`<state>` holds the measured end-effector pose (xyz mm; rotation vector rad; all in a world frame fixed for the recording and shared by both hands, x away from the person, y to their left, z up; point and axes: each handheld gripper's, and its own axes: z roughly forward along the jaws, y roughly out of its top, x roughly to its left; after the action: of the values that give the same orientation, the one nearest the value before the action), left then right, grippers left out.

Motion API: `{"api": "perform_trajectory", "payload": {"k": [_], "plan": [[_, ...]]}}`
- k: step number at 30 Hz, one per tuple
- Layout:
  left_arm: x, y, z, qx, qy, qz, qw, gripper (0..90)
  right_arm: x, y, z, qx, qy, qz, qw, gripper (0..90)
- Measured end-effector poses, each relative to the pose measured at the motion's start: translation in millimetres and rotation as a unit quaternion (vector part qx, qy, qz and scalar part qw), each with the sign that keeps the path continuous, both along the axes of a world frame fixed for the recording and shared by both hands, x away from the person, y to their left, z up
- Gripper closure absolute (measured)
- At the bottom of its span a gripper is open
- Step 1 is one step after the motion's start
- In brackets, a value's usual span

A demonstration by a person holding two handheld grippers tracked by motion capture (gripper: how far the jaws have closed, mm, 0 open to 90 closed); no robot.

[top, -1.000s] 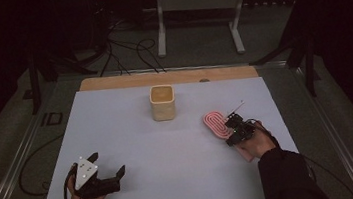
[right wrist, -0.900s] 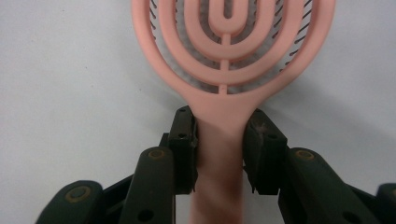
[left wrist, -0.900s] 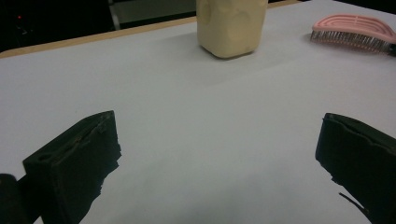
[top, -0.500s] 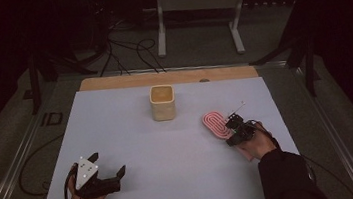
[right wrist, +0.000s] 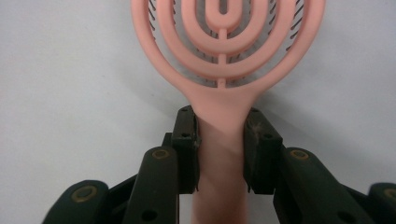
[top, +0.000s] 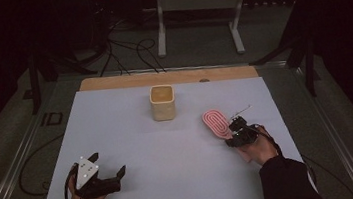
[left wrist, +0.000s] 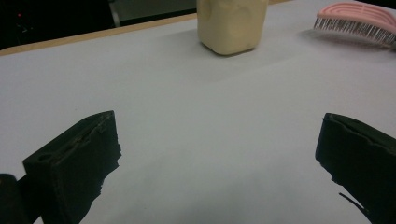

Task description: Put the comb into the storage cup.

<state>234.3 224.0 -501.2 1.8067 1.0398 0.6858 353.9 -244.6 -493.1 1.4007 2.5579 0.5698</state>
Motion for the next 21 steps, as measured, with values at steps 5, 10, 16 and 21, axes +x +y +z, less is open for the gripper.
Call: {"api": "perform_trajectory", "payload": {"k": [5, 10, 16, 21], "plan": [[0.1, -0.3, -0.5, -0.002, 0.001, 0.002, 1.0, 0.3, -6.8, -2.8, 3.5, 0.033, -0.023, -0.009, 0.9992, 69.7], [0.2, -1.2, -1.3, 0.003, 0.004, 0.002, 1.0, 0.3, -17.1, -5.7, 7.4, 0.071, -0.059, -0.013, 0.9956, 69.7], [0.4, -1.4, -1.7, 0.004, 0.005, 0.003, 1.0, 0.3, -31.1, -4.8, 18.7, 0.105, -0.108, -0.02, 0.9884, 69.7], [1.0, -1.8, -2.3, 0.006, 0.008, 0.004, 0.9999, 0.3, -38.1, -6.6, 25.9, 0.119, -0.141, -0.021, 0.9826, 69.7]]}}
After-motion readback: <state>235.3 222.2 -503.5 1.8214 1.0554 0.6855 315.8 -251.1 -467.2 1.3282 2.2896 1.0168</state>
